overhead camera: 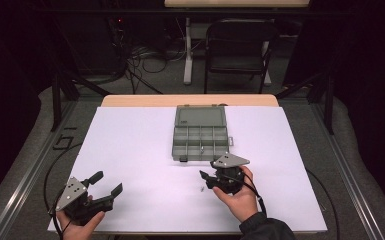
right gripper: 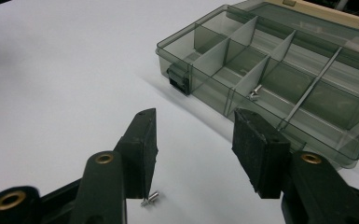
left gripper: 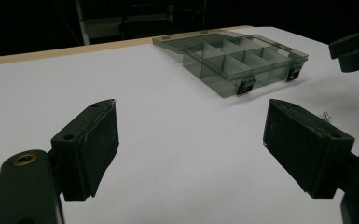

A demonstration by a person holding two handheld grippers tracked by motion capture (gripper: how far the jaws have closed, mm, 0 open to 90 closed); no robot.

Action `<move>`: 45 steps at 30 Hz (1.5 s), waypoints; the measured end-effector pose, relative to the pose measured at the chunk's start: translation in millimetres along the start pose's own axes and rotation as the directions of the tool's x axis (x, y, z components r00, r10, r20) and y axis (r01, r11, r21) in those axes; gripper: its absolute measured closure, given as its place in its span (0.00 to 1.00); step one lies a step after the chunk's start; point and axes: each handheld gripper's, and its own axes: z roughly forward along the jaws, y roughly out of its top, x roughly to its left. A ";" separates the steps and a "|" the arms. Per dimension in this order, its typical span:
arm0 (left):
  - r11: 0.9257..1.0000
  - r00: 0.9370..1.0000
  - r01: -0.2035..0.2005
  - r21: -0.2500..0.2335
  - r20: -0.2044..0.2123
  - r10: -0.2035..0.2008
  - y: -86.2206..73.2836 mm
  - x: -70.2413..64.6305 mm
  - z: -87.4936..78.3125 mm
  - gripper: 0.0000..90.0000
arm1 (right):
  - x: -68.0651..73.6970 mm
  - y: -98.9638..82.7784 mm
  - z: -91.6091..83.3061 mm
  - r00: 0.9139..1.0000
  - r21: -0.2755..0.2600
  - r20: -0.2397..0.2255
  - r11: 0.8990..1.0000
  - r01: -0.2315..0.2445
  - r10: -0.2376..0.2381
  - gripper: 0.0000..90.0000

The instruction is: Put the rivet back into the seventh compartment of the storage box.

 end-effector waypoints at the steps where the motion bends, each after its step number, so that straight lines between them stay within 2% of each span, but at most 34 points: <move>1: 1.000 1.000 0.000 0.000 0.000 0.000 0.0 0.1 0.0 0.20 | 0.2 -0.8 -0.2 1.000 0.005 0.000 1.000 -0.001 0.001 0.56; 7: 1.000 1.000 0.000 0.000 0.000 0.000 0.0 0.1 -0.1 0.20 | 3.0 -6.9 -0.4 1.000 0.014 -0.002 1.000 0.003 -0.003 0.57; 15: 1.000 1.000 0.000 0.009 0.002 0.000 0.1 0.5 -0.3 0.20 | 5.1 -19.3 -1.5 1.000 -0.001 0.007 1.000 -0.013 0.013 0.61; 27: 1.000 1.000 0.000 0.004 0.001 0.000 0.2 0.3 -0.5 0.20 | 7.0 -31.8 5.7 1.000 0.034 -0.003 0.999 -0.031 0.031 0.66; 31: 1.000 1.000 -0.002 0.006 0.001 0.002 0.4 0.7 -0.9 0.20 | 6.2 -35.0 9.7 0.999 0.046 -0.013 0.998 -0.043 0.044 0.68; 38: 1.000 1.000 -0.002 0.003 0.001 0.002 0.3 0.4 -0.5 0.20 | 12.3 -40.0 17.8 0.996 0.086 -0.058 0.995 -0.059 0.064 0.70; 45: 1.000 1.000 -0.004 0.006 0.001 0.004 0.5 0.6 -1.0 0.20 | 16.6 -42.6 23.9 0.995 0.108 -0.062 0.992 -0.073 0.080 0.74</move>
